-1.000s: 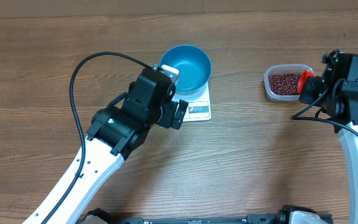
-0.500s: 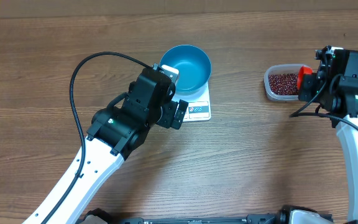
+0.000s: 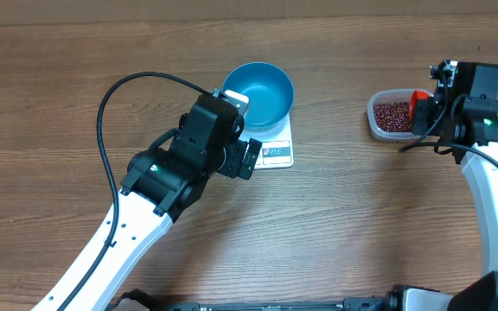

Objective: Scoop item into bowl and weigh 150g on scale
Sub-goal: 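Move the red scoop with the right gripper over the bean tub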

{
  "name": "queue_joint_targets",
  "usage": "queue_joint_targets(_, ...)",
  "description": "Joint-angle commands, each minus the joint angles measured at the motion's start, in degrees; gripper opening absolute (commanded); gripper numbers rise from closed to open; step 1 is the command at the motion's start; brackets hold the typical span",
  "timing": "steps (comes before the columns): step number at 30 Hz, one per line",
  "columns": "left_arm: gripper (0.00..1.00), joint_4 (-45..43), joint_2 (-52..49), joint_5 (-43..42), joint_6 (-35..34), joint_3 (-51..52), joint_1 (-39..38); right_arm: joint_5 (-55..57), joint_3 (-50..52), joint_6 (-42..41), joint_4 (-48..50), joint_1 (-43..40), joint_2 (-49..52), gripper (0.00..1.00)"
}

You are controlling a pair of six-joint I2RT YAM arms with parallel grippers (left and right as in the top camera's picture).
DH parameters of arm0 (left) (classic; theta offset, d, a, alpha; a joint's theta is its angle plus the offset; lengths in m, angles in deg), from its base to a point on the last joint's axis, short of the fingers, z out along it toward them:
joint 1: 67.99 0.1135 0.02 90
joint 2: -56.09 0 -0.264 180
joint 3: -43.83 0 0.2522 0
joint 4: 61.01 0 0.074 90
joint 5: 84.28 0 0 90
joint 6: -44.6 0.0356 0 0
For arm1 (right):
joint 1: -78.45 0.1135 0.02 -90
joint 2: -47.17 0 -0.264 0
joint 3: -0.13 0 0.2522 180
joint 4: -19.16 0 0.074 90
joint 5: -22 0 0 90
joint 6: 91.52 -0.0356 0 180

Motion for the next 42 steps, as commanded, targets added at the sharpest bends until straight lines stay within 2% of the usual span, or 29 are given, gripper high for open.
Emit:
queue_joint_targets(1,1.00,-0.20,0.66,0.55,0.22,-0.92,0.31,0.46,-1.77,0.46,0.55,-0.13,1.46,0.04)
queue_joint_targets(18,1.00,-0.17,0.66,0.55,0.22,-0.92,0.31,0.48,-1.73,2.05,4.22,-0.13,4.11,0.04)
queue_joint_targets(27,1.00,-0.17,0.66,0.55,0.22,-0.92,0.31,0.50,-1.49,6.36,3.30,-0.15,5.86,0.04)
queue_joint_targets(34,0.99,-0.17,0.66,0.55,0.24,-0.92,0.31,0.52,-0.22,13.44,2.95,-0.17,5.86,0.04)
queue_joint_targets(42,1.00,-0.20,0.66,0.55,0.24,-0.92,0.31,1.55,1.14,13.92,3.48,-2.34,5.86,0.04)
